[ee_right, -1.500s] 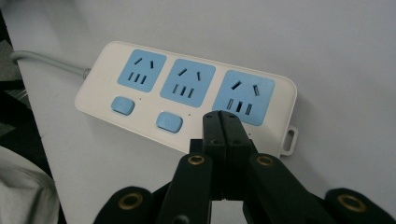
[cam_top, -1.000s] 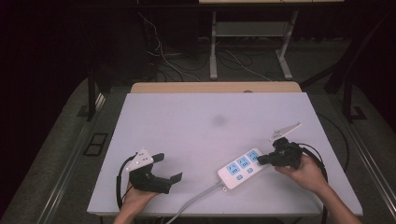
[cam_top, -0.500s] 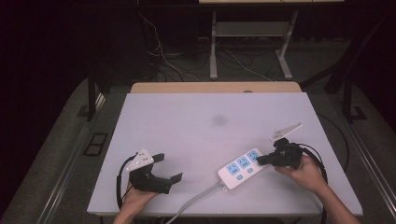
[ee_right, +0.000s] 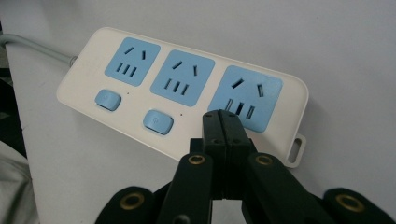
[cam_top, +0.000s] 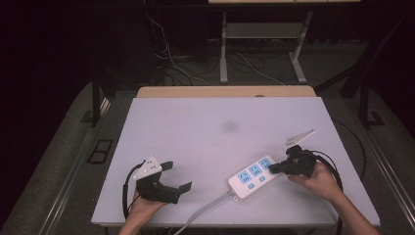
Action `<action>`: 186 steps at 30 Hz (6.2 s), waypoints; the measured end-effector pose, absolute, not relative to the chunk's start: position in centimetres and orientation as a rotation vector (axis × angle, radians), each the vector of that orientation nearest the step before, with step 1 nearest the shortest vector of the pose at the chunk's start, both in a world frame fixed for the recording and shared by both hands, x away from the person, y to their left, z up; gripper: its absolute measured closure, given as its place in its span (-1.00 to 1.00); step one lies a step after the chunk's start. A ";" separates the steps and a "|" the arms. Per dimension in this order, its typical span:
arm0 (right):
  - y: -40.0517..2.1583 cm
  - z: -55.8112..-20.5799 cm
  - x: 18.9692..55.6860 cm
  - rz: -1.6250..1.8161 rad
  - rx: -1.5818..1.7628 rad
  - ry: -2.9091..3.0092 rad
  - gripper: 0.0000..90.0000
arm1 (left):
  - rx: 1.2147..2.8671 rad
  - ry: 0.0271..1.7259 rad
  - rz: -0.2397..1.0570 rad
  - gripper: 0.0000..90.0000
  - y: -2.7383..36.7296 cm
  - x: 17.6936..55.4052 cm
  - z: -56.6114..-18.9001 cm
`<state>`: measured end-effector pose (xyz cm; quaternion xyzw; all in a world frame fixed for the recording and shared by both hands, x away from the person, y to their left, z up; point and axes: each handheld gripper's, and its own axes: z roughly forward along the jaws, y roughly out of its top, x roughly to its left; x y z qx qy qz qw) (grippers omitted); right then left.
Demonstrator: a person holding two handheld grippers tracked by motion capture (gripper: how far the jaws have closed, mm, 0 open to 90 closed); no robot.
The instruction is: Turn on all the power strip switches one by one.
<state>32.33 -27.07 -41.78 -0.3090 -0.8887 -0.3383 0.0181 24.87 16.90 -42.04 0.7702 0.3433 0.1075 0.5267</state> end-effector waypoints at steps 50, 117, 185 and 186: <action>-23.9 -38.5 30.8 -1.095 -0.801 -2.760 1.00 | 1.841 0.820 0.249 -1.00 16.9 24.9 -42.1; -23.7 -41.3 31.8 -0.971 -0.750 -2.762 1.00 | 1.856 0.809 0.247 -1.00 16.8 24.9 -42.1; -20.8 -38.7 29.4 -1.003 -0.607 -2.802 1.00 | 1.848 0.812 0.252 -1.00 16.9 24.9 -42.1; -20.7 -38.8 29.4 -0.999 -0.602 -2.803 1.00 | 1.849 0.811 0.252 -1.00 16.9 24.9 -42.1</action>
